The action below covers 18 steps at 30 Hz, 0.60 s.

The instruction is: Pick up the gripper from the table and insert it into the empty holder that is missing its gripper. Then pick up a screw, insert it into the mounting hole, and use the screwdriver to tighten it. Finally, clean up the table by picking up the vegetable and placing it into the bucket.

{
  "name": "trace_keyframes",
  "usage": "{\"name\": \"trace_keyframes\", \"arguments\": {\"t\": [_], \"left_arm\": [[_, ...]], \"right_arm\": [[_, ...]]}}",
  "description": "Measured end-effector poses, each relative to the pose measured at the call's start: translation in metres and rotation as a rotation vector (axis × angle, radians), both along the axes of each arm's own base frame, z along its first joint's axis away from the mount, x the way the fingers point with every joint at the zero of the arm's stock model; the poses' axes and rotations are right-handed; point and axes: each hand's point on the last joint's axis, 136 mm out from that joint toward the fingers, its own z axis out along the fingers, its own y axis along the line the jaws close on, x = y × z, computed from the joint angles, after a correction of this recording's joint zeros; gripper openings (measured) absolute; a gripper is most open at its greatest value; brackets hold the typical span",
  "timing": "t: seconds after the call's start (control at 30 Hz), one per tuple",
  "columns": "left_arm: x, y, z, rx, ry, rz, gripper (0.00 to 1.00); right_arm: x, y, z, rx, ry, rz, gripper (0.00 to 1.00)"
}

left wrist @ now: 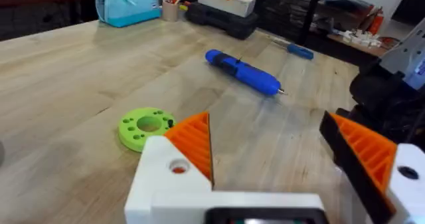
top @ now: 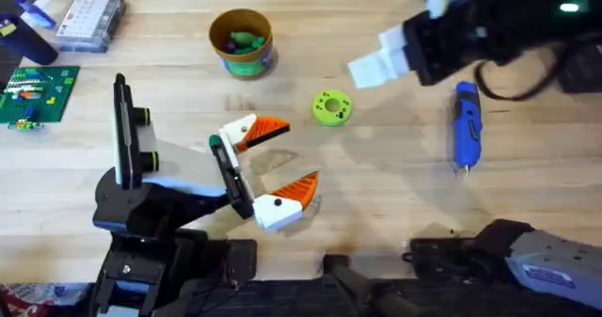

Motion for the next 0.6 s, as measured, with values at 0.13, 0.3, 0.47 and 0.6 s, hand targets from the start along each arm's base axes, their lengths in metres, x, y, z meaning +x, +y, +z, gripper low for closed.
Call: {"name": "trace_keyframes", "arguments": {"t": [0.13, 0.3, 0.47, 0.6], "left_arm": [[0.000, 0.000, 0.000, 0.000, 0.000, 0.000, 0.990], [0.000, 0.000, 0.000, 0.000, 0.000, 0.000, 0.990], [0.000, 0.000, 0.000, 0.000, 0.000, 0.000, 0.990], [0.000, 0.000, 0.000, 0.000, 0.000, 0.000, 0.990]], "right_arm": [[-0.010, -0.007, 0.004, 0.009, 0.013, -0.021, 0.996], [-0.005, -0.003, -0.006, 0.021, 0.015, -0.037, 0.996], [0.005, 0.005, -0.043, 0.009, 0.042, -0.040, 0.996], [0.007, 0.016, -0.086, -0.032, 0.099, -0.017, 0.996]]}}
